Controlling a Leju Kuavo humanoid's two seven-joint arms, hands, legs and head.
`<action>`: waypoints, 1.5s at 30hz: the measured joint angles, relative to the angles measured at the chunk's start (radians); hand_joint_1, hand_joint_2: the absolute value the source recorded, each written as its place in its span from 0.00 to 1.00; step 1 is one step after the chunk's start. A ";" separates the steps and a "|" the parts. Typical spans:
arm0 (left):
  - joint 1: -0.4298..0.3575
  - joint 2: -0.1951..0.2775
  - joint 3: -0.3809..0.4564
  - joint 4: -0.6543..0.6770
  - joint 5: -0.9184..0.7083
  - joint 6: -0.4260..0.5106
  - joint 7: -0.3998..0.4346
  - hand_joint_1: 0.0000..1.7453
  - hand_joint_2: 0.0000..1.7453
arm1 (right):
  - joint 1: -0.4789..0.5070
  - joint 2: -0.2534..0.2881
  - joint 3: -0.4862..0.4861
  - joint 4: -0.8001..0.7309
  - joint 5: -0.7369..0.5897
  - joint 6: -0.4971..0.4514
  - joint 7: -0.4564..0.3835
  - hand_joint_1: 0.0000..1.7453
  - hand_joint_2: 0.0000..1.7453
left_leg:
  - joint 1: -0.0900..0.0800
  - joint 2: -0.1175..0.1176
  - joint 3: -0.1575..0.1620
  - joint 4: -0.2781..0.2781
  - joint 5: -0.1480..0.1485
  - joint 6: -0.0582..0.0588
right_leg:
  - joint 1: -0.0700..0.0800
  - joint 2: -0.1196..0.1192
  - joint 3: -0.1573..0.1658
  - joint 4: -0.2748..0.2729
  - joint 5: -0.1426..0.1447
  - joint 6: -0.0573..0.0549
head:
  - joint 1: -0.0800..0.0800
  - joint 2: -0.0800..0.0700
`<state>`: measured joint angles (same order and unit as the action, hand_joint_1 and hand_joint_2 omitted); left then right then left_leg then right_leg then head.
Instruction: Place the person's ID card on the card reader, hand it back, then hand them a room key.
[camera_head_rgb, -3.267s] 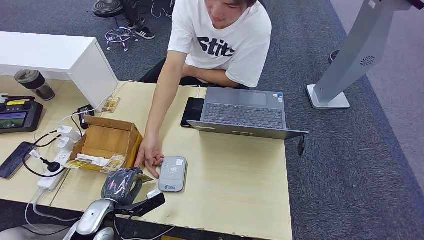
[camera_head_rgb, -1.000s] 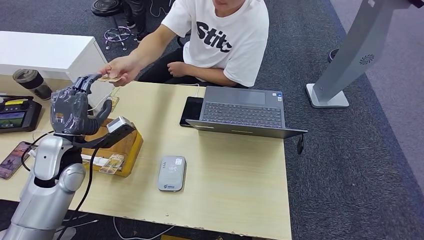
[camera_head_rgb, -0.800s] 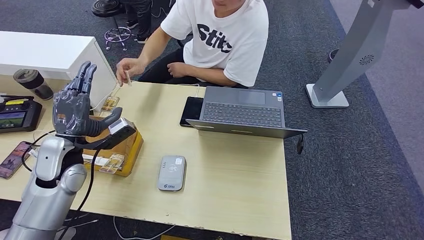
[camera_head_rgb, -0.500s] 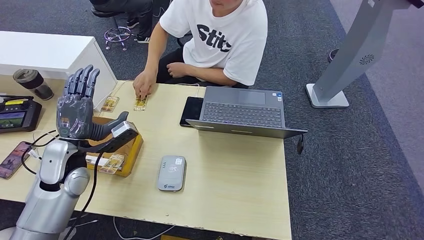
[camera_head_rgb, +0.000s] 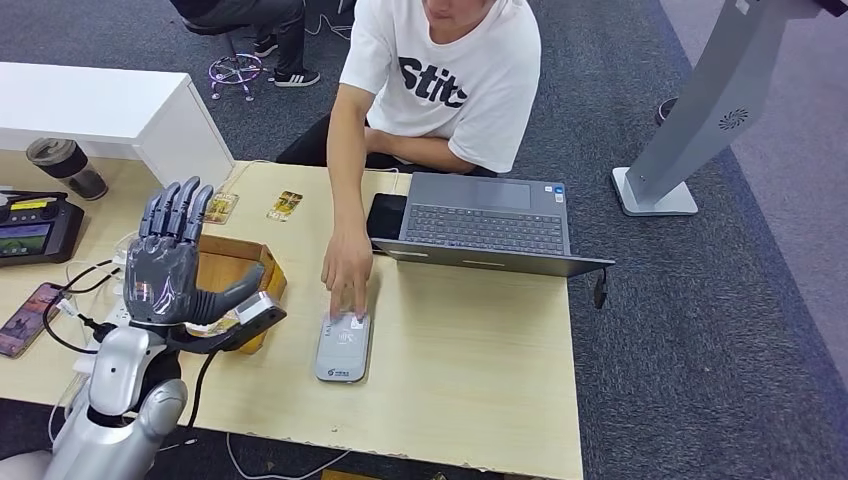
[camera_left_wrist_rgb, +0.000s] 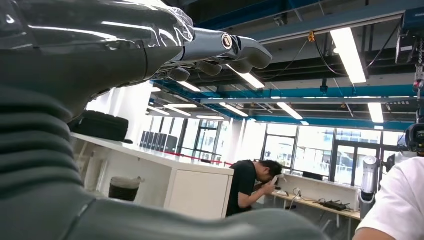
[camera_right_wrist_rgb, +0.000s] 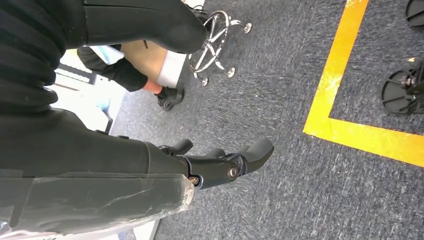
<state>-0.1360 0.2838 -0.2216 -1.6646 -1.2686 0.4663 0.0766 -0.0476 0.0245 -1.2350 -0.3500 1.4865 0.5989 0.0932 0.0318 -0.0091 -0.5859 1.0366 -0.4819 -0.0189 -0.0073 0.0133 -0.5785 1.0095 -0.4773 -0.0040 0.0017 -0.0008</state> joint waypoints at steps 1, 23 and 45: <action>0.019 0.002 0.001 -0.013 0.001 0.003 0.002 0.00 1.00 | 0.002 0.004 -0.003 -0.004 -0.002 0.000 -0.002 0.00 1.00 | 0.000 0.000 0.000 0.000 0.000 0.000 | 0.000 0.000 0.000 0.000 0.000 0.000 | 0.000 0.000; 0.431 0.011 0.070 -0.206 -0.013 0.035 0.002 0.00 1.00 | 0.036 0.098 -0.088 -0.140 -0.003 -0.003 -0.013 0.00 1.00 | 0.000 -0.001 -0.001 0.000 -0.002 0.001 | 0.000 -0.002 0.000 0.000 -0.002 0.001 | 0.000 0.000; 0.464 0.012 0.093 -0.227 0.024 -0.019 0.010 0.00 1.00 | 0.018 0.119 -0.112 -0.163 0.002 -0.003 -0.010 0.00 1.00 | 0.000 -0.002 -0.001 0.000 -0.001 0.001 | 0.000 -0.002 0.001 0.000 -0.002 0.002 | 0.000 0.000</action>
<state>0.3283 0.2962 -0.1286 -1.8919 -1.2442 0.4477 0.0868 -0.0298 0.1432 -1.3467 -0.5135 1.4888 0.5959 0.0834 0.0320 -0.0111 -0.5865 1.0364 -0.4833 -0.0182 -0.0071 0.0112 -0.5779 1.0093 -0.4791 -0.0024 0.0018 -0.0008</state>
